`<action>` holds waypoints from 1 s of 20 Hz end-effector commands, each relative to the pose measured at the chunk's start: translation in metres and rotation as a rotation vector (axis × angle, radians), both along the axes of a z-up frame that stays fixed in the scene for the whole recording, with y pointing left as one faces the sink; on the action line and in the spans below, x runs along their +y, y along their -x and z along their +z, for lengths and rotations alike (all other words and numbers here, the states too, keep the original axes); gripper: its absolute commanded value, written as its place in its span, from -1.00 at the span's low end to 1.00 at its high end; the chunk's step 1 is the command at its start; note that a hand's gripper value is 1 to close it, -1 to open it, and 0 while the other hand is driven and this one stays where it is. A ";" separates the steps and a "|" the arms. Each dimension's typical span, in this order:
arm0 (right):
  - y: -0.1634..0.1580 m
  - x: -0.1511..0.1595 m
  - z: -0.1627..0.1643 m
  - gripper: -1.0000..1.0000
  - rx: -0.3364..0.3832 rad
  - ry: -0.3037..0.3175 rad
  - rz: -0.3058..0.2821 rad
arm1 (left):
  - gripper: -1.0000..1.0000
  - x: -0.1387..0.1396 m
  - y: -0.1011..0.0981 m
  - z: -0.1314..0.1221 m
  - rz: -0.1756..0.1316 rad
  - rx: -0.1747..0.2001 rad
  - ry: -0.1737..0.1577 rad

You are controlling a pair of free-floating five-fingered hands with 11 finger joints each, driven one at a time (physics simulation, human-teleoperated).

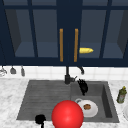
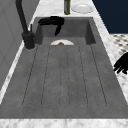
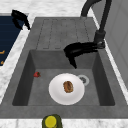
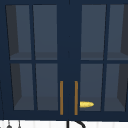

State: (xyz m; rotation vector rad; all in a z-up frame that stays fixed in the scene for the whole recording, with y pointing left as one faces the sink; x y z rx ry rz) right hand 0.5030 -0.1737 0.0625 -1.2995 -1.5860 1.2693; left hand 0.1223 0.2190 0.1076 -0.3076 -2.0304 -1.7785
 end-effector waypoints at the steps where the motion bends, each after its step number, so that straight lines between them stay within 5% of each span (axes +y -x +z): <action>1: 0.026 -0.003 -0.004 -1.00 0.052 -0.025 -0.015 | 0.00 0.000 0.000 0.000 0.000 0.000 0.000; 20: 0.090 -0.033 -0.001 -1.00 0.546 -0.029 -0.026 | 0.00 0.000 0.000 0.000 0.000 0.000 0.000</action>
